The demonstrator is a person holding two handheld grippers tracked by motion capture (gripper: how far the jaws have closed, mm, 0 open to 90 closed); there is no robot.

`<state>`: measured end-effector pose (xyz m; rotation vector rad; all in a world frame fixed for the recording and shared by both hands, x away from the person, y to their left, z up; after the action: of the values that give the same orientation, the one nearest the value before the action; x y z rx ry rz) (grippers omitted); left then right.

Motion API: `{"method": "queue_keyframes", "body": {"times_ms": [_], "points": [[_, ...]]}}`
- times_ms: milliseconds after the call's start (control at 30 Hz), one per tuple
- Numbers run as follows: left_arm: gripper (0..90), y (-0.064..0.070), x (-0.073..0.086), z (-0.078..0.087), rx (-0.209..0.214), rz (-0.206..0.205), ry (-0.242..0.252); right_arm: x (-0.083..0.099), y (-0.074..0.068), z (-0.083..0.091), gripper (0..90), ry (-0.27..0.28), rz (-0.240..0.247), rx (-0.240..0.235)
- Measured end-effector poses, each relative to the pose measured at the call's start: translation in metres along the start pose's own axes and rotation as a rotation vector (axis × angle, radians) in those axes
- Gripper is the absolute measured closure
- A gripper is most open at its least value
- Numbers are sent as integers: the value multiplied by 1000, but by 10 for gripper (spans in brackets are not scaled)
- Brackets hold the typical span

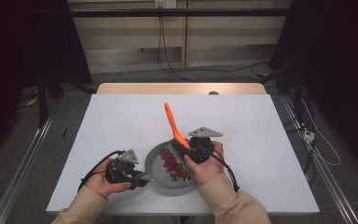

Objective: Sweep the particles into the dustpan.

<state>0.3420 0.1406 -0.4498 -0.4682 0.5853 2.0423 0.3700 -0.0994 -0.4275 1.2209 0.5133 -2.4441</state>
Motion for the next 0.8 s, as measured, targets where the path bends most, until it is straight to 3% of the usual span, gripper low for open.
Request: {"method": "queue_keyframes", "body": {"times_ms": [267,400,467,500,600,667,733,800], "points": [[626,-2,0,1,-5,2,1,-5,26,1,708,2,7,63],[625,-2,0,1,-4,11,0,3,33,-8,709,-19,54,116],[625,-2,0,0,-5,19,2,10,33,-12,708,-14,46,121],[625,-2,0,0,-4,16,-3,12,31,-12,709,3,41,114],[626,-2,-1,0,-1,19,-7,14,20,-12,708,-2,-23,33],[626,-2,-1,0,-4,19,-4,13,13,-12,708,2,3,31],[626,-2,-1,-1,-2,23,-3,9,10,-11,709,18,-54,-27],[626,-2,-1,-1,-3,30,4,5,6,-10,709,17,-39,-30]]}}
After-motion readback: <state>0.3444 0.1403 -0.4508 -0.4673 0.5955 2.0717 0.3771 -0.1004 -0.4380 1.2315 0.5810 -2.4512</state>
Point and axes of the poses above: each handheld gripper's, and its own axes: z roughly backward along the jaws, x roughly out of its underside, y roughly to its right, the point moved 3 cm from there along -z, roughly forward along the jaws, and after that the axes turned 2 degrees about z, right-handed, at the moved point
